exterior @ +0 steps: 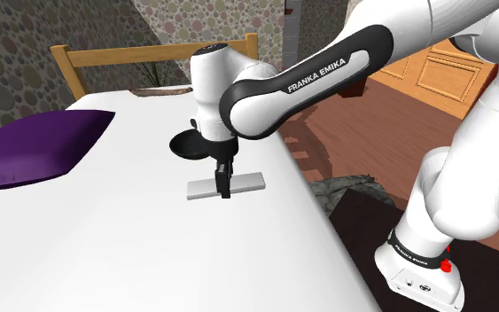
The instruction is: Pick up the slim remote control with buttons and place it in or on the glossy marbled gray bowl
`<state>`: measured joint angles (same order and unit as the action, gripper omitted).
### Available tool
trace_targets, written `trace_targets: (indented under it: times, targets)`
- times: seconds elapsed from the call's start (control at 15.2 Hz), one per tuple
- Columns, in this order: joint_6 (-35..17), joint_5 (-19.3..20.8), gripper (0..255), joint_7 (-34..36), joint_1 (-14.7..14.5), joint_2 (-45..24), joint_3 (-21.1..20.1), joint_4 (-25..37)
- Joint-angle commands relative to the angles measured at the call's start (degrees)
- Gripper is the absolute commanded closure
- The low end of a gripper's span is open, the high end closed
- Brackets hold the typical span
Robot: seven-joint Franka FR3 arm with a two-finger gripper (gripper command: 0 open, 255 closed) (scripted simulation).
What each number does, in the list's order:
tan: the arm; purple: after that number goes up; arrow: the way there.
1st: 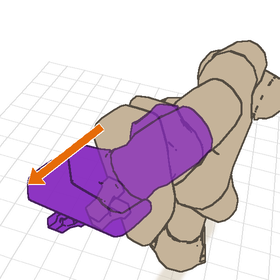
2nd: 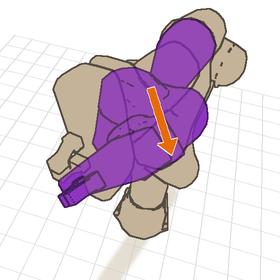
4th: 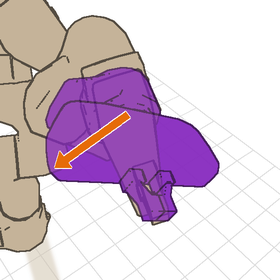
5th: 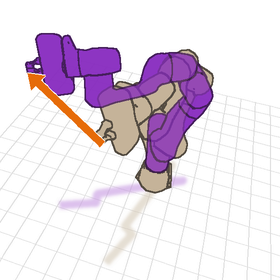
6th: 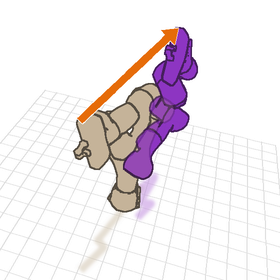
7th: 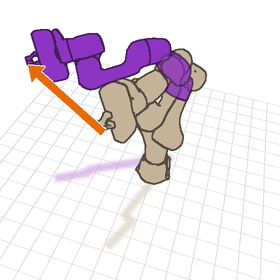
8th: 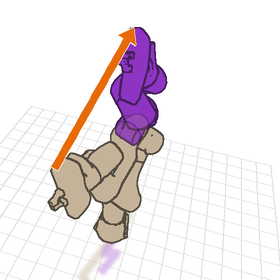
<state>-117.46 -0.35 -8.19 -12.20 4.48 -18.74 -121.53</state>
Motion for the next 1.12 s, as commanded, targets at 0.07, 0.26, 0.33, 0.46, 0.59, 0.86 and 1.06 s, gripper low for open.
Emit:
trace_targets:
  times: [0.07,0.26,0.33,0.46,0.59,0.86,1.06]
  targets:
    - [-0.5,0.1,0,0.1,0.0,-0.2,0.0,-0.2]
    - [-0.5,0.1,0,0.1,0.0,-0.2,0.0,-0.2]
    - [-0.5,0.1,0,0.1,0.0,-0.2,0.0,-0.2]
    - [-0.5,0.1,255,0.1,0.0,-0.2,0.0,-0.2]
    - [-0.5,0.1,255,0.1,0.0,-0.2,0.0,-0.2]
    - [-0.5,0.1,255,0.0,0.0,-0.1,0.0,-0.3]
    - [-0.5,0.1,255,0.1,0.0,-0.2,0.0,-0.2]
